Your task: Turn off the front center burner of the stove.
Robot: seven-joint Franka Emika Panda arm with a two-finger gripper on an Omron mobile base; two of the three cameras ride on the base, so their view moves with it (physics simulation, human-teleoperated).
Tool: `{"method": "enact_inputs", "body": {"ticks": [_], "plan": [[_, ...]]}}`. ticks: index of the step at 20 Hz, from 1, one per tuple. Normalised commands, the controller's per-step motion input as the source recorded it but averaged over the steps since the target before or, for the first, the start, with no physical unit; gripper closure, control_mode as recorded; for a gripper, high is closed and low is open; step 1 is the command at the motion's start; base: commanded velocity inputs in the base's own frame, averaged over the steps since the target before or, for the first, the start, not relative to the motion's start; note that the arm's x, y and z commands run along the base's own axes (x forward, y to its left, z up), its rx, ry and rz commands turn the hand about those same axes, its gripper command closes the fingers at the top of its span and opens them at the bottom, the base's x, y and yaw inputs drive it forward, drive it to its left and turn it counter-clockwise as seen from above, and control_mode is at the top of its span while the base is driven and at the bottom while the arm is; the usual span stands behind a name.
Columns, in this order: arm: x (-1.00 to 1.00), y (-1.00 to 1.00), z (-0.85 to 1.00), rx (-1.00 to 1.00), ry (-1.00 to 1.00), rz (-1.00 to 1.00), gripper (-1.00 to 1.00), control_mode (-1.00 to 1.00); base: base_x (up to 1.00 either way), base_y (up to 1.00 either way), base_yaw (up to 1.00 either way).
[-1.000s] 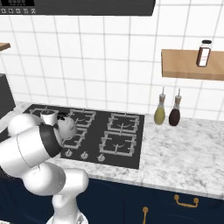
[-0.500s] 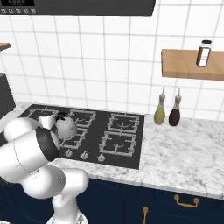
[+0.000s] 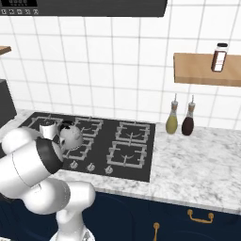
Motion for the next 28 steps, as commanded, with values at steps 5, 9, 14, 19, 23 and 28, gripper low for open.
{"method": "enact_inputs", "body": {"ticks": [5, 9, 14, 19, 23, 28], "plan": [[-0.21, -0.08, -0.07, 0.07, 0.00, -0.34, 1.00, -1.00, 0.00, 0.00, 0.00], [-0.16, -0.07, -0.04, 0.07, 0.00, -0.35, 1.00, -1.00, 0.00, 0.00, 0.00], [-0.07, -0.20, -0.02, 0.01, 0.00, -0.32, 1.00, -1.00, 0.00, 0.00, 0.00], [-0.01, -0.18, -0.03, 0.01, 0.00, -0.30, 1.00, -1.00, 0.00, 0.00, 0.00], [-0.03, -0.14, -0.01, 0.07, 0.00, -0.29, 1.00, -1.00, 0.00, 0.00, 0.00], [-0.05, -0.11, 0.00, 0.10, 0.00, -0.30, 1.00, -1.00, 0.00, 0.00, 0.00]]}}
